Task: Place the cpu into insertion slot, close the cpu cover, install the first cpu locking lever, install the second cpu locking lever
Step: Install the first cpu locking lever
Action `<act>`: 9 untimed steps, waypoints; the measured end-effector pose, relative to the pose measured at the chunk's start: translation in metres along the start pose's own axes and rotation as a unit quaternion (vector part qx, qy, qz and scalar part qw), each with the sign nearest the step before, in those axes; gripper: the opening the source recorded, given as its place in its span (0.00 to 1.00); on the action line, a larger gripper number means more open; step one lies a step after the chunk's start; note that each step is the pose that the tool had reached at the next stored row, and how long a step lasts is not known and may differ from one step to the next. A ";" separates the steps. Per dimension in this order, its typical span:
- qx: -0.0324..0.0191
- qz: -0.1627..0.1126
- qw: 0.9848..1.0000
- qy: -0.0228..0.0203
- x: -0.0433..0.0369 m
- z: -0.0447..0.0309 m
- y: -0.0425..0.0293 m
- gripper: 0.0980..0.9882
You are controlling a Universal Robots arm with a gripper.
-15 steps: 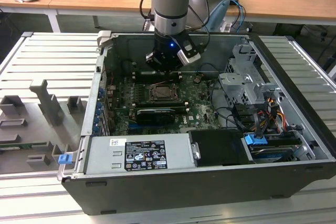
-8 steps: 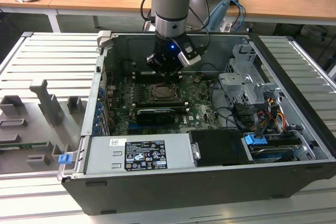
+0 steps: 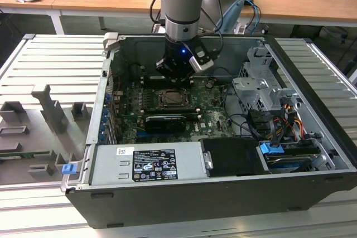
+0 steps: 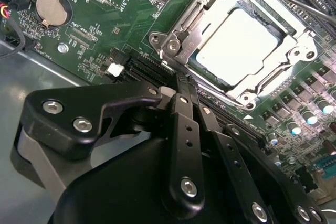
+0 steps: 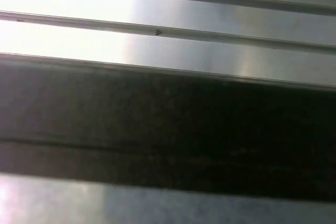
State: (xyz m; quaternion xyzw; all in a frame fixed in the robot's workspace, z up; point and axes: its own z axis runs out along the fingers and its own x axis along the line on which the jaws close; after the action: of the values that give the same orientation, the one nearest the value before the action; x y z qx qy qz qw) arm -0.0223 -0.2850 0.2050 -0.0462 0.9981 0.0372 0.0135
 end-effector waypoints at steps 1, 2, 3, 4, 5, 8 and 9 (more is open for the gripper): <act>0.001 0.000 1.000 0.000 -0.0002 0.0005 -0.0001 0.01; 0.001 0.000 1.000 0.000 -0.0003 0.0008 -0.0002 0.01; 0.002 0.000 1.000 0.000 -0.0004 0.0012 -0.0002 0.01; 0.002 0.000 1.000 0.000 -0.0005 0.0017 -0.0003 0.01; 0.002 0.000 1.000 0.000 -0.0009 0.0028 -0.0001 0.01; 0.003 0.000 1.000 0.000 -0.0011 0.0039 -0.0005 0.01; 0.003 0.000 1.000 0.000 -0.0012 0.0039 -0.0005 0.01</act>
State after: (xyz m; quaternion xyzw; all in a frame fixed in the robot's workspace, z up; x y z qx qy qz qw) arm -0.0210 -0.2851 0.2011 -0.0463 0.9982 0.0347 0.0132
